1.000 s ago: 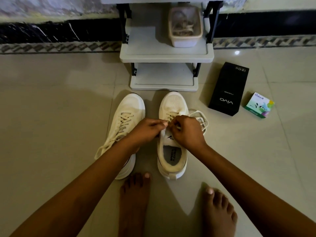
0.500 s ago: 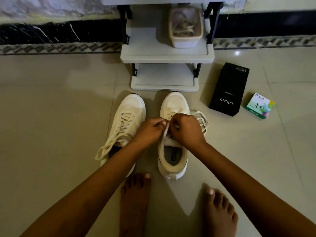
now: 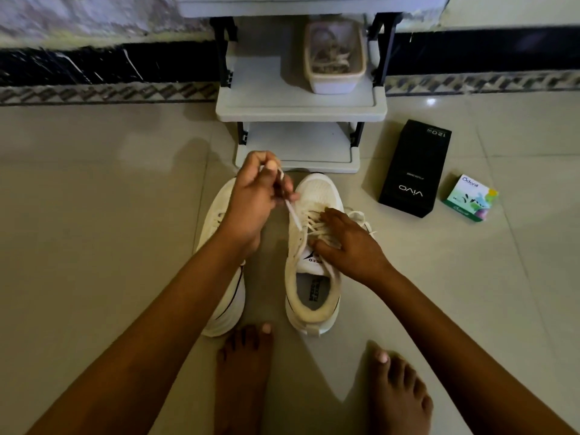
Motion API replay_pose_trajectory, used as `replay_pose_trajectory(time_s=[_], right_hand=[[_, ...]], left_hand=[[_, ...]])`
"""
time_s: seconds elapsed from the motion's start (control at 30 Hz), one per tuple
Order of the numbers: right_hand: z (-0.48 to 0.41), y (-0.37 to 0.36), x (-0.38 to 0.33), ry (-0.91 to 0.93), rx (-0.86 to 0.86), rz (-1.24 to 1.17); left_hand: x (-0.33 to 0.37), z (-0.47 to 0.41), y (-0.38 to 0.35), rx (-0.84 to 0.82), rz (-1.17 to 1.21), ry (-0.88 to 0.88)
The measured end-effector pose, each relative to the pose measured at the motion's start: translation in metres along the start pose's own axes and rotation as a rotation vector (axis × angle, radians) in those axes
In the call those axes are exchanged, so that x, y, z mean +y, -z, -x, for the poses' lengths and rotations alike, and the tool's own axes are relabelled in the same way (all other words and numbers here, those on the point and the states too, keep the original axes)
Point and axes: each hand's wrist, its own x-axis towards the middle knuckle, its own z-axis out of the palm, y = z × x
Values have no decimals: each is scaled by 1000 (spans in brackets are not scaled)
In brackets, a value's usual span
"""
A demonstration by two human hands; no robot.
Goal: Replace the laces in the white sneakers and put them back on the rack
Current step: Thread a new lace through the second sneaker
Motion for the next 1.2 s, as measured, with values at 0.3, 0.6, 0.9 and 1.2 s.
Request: replay_pose_trajectory(time_s=[0.3,0.6,0.9,1.2], right_hand=[[-2,-4,7,19,-6,-23],[-3,-5,9,-6,-52,-29],[-3,-5,8,0,-47,-34],[-4,-6,9,-7,-55,-38]], left_hand=[[-65,13,11,-230,-1006,-70],[1,2,18,-137,13,159],[-60,11,7,-228,-686,102],[-51,3,13,-374,-1043,-17]])
